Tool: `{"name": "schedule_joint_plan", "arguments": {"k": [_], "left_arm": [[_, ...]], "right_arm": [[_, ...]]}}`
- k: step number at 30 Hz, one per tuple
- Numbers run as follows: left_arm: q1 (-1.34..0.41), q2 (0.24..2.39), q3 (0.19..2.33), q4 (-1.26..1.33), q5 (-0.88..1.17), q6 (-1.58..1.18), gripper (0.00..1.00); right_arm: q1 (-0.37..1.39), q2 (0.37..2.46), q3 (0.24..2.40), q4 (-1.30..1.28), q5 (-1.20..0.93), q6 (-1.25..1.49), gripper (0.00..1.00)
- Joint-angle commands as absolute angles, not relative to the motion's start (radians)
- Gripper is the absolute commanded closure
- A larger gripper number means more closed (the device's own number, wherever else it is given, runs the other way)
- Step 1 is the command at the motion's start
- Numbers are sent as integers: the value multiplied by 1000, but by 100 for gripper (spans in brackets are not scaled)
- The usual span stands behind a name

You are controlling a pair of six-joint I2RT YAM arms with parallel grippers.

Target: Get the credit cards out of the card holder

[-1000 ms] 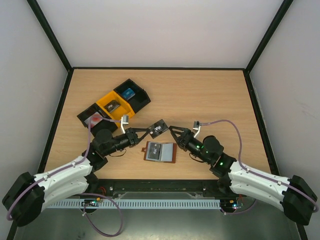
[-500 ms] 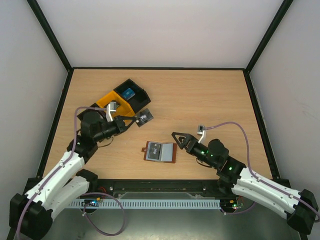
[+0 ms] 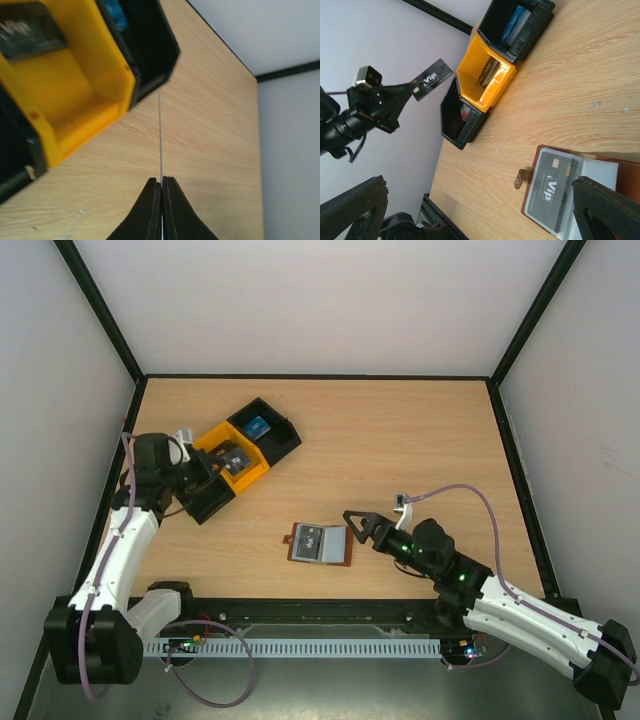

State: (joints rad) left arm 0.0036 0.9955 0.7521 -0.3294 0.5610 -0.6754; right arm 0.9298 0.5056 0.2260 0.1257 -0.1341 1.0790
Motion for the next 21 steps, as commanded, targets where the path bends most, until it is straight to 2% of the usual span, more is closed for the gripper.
{"name": "schedule_joint_plan", "arguments": {"k": [1,21], "left_arm": [[57,1071,839,-423,466,-602,97],[90,1527,1093,-356,392,-667,98]], "right_arm": [[933,492,259,71,-120,1035,2],[932,559,328,92,-118,1033,2]]}}
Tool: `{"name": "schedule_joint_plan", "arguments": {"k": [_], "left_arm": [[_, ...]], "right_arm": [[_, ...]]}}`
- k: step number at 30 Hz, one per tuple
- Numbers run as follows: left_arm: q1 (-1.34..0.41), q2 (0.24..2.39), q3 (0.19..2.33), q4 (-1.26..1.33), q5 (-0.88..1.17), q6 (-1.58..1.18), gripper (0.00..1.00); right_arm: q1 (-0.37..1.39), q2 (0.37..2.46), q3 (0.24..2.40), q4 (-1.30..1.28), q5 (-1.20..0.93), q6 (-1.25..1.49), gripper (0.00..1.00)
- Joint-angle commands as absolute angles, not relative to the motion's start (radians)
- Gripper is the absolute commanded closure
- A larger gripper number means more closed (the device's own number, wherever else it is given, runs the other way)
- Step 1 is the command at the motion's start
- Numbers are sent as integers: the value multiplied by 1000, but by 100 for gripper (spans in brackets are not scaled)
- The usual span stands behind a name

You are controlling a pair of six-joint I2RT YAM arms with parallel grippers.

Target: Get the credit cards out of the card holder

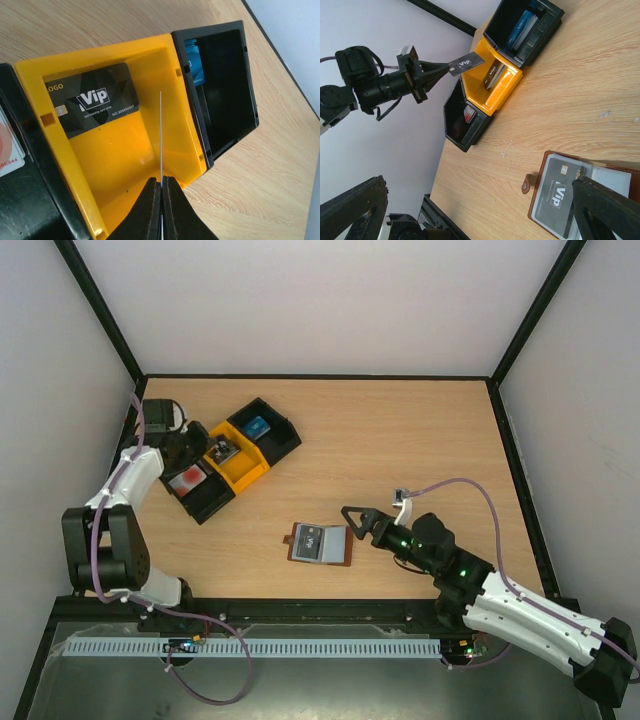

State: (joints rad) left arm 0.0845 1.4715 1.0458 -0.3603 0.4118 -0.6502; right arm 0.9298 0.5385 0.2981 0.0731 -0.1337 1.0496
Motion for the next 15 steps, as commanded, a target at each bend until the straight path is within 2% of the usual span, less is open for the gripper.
{"name": "schedule_joint_plan", "arguments": {"k": [1,15], "left_arm": [[91,1546,1096,-351,394,-672,97],[91,1663,1117,-297,328,-691,97]], "right_arm": [[932,568,329,97,-118,1035,2],[933,625,345,107,-106,1020,2]]}}
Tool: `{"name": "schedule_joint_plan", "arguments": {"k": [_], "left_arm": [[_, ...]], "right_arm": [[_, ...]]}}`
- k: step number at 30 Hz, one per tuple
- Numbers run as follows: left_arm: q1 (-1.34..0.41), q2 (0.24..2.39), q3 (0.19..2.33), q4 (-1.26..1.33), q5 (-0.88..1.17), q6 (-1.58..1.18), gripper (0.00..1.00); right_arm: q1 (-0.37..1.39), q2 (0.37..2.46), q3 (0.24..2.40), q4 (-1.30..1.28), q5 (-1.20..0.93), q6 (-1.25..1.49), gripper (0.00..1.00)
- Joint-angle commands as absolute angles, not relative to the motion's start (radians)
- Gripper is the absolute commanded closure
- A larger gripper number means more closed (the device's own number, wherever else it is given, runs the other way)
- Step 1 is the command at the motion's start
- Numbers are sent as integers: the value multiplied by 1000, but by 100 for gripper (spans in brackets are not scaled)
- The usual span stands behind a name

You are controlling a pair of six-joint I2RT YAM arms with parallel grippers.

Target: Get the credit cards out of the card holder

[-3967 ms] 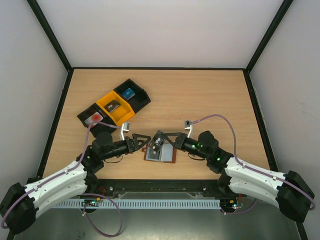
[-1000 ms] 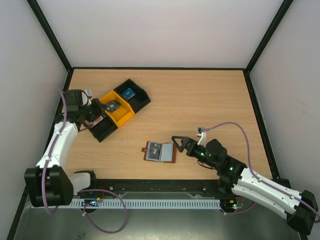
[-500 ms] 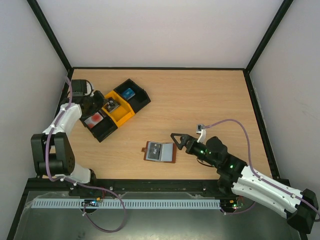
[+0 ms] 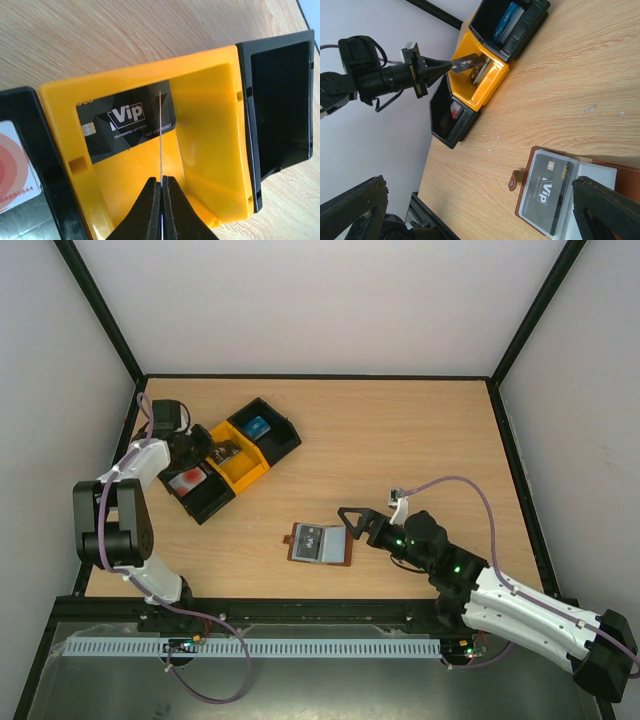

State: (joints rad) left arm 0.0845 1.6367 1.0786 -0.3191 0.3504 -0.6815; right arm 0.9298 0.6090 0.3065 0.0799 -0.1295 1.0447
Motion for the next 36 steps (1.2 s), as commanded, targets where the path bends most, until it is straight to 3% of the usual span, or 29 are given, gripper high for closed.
{"name": "schedule_joint_plan", "arguments": {"k": [1,18,36], "left_arm": [[91,1670,1123,-296,326,-689,97],[90,1744,1156,-285,276,-685,97],[90,1745,1176,-284,258,-696,83]], "right_arm": [[932,630,346,108,-107,1020,2],[932,652,353,110,-95,1014,2],[933,661,350,110,-87,1012,2]]}}
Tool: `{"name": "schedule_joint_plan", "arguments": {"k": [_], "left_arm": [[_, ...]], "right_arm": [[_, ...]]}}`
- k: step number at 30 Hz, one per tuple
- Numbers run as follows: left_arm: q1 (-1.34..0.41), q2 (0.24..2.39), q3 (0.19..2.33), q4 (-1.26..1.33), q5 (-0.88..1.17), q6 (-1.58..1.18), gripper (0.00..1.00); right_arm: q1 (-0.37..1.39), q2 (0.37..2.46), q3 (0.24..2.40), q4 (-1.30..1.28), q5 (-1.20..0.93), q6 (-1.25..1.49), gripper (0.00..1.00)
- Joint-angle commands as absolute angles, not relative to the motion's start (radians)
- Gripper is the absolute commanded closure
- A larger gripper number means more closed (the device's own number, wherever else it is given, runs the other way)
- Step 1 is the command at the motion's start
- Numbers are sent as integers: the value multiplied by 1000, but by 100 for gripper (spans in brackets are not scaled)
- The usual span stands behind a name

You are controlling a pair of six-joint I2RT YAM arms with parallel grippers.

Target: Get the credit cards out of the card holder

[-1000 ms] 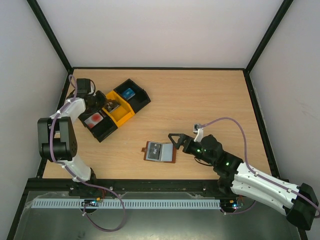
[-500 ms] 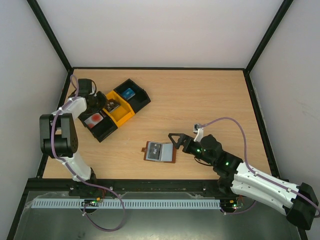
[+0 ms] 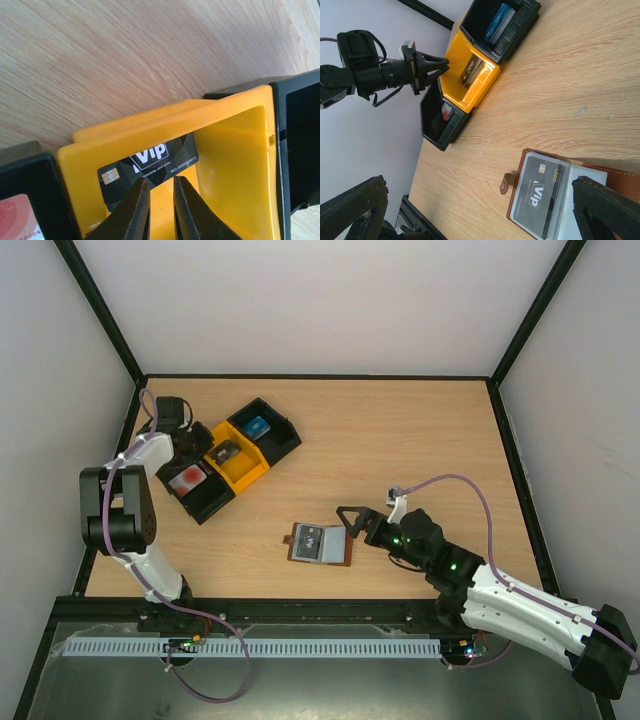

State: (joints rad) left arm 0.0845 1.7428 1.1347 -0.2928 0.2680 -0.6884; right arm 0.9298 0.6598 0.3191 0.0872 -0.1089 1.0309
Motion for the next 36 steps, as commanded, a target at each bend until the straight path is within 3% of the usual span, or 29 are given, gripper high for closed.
{"name": "schedule_joint_plan", "arguments": {"k": [1,4,11,18,25,28,36], "left_arm": [[90,1742,1177,-282,261,-697,82],[91,1724,1180,-274,273,-696,76],[78,1630,1170,-290,305,-678,41],[51,1505,1134,-331,333,-620,27],[37,1349,1063,-382,377,-557,1],[32,1268,1022,-396,405,-536,0],[7,1085,859,-410,516,-504,0]], "right_arm": [[933,662,351,111,-87,1011,2],[932,668,348,115,-93,1006,2],[933,707,349,110,-111,997,2],[933,783,344,104,-124,1058,2],[933,854,328,144,-177,1081,2],[932,898,326,168,-207,1094,1],[932,980,340,203,-270,1115,21]]}}
